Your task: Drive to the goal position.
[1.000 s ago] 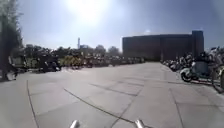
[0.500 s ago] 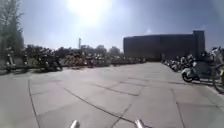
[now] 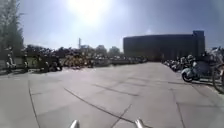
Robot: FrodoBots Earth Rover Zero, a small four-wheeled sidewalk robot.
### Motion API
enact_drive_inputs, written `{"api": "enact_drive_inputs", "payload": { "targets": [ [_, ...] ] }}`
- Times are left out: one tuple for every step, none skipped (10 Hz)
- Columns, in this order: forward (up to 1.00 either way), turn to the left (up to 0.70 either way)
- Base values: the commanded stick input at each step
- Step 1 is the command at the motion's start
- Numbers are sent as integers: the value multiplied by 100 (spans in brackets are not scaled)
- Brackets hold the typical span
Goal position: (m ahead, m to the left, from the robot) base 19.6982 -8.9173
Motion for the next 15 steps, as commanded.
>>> {"api": "enact_drive_inputs", "payload": {
  "targets": [
    [85,0],
    [85,0],
    [85,0],
    [85,0],
    [85,0],
    [85,0],
    [85,0],
    [85,0],
    [85,0],
    [85,0],
    [85,0],
    [85,0],
    [85,0],
    [85,0],
    [85,-27]
  ]
}}
